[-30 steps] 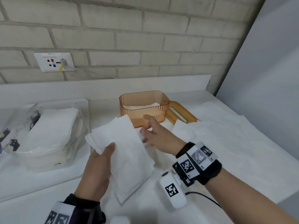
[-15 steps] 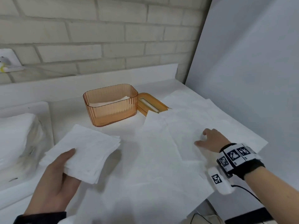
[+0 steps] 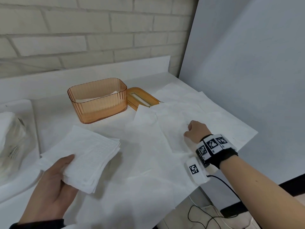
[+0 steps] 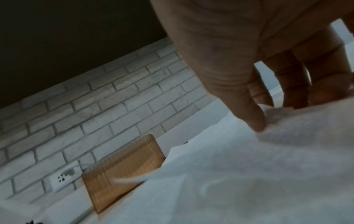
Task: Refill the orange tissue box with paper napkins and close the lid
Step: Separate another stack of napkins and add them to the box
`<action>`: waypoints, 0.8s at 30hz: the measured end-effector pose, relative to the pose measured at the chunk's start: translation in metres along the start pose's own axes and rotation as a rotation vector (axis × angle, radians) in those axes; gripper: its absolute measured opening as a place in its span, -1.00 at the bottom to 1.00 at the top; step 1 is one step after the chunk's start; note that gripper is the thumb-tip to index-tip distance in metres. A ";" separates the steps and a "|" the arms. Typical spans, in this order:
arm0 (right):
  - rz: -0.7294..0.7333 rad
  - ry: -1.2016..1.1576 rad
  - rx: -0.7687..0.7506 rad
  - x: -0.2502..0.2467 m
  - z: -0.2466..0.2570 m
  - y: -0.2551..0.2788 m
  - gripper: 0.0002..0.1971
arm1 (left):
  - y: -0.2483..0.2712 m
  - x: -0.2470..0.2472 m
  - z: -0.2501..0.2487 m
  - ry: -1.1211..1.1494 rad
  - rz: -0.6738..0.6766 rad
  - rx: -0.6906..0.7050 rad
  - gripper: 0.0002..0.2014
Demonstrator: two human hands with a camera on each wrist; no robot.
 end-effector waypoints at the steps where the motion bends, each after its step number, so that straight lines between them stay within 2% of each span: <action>1: -0.007 0.034 -0.032 -0.001 0.004 -0.001 -0.89 | 0.000 -0.001 0.001 0.001 -0.002 -0.007 -0.50; 3: -0.048 0.027 -0.061 -0.008 0.006 -0.004 -0.93 | 0.002 -0.001 0.001 0.012 0.001 -0.019 -0.71; 5: -0.144 -0.061 -0.102 -0.023 0.006 -0.007 -0.89 | 0.003 -0.005 0.000 0.003 0.011 -0.027 -0.79; 7: -0.264 -0.268 -0.159 -0.048 0.006 -0.007 -0.82 | 0.001 -0.014 -0.002 -0.016 0.007 -0.025 -0.54; 9: -0.295 -0.737 -0.213 -0.076 0.008 0.002 -0.70 | 0.000 -0.023 -0.004 -0.033 -0.016 -0.012 -0.15; 10: -0.264 -0.994 -0.239 -0.088 0.011 0.008 -0.67 | 0.000 -0.025 -0.005 -0.032 -0.014 -0.008 -0.03; 11: -0.207 -1.204 -0.274 -0.097 0.017 0.014 -0.67 | 0.000 -0.026 -0.006 -0.027 -0.009 -0.002 0.01; 12: -0.146 -1.344 -0.304 -0.104 0.024 0.020 -0.67 | 0.000 -0.026 -0.006 -0.019 -0.005 0.001 -0.04; 14: -0.014 -1.439 -0.338 -0.104 0.039 0.029 -0.67 | 0.000 -0.024 -0.004 -0.002 -0.011 -0.012 -0.25; 16: 0.112 -1.358 -0.293 -0.082 0.049 0.030 -0.68 | 0.001 -0.020 -0.002 0.038 -0.003 -0.022 -0.39; 19: 0.212 -0.923 -0.150 -0.031 0.049 0.024 -0.72 | 0.002 -0.013 0.002 0.046 0.030 -0.047 -0.27; 22: 0.127 -0.330 -0.134 -0.001 0.045 0.019 -0.86 | 0.007 -0.009 0.001 0.025 0.036 -0.055 -0.38; 24: 0.076 -0.153 -0.153 0.007 0.046 0.020 -0.88 | 0.009 -0.008 0.001 0.037 0.049 -0.069 -0.57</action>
Point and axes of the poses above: each hand's wrist, its own y-axis away from the middle knuckle, its own x-axis out of the palm, z = x × y, the point moved 6 cm from there along -y, towards the middle knuckle, and after that the axes turned 1 degree about z, right-handed, at the moved point
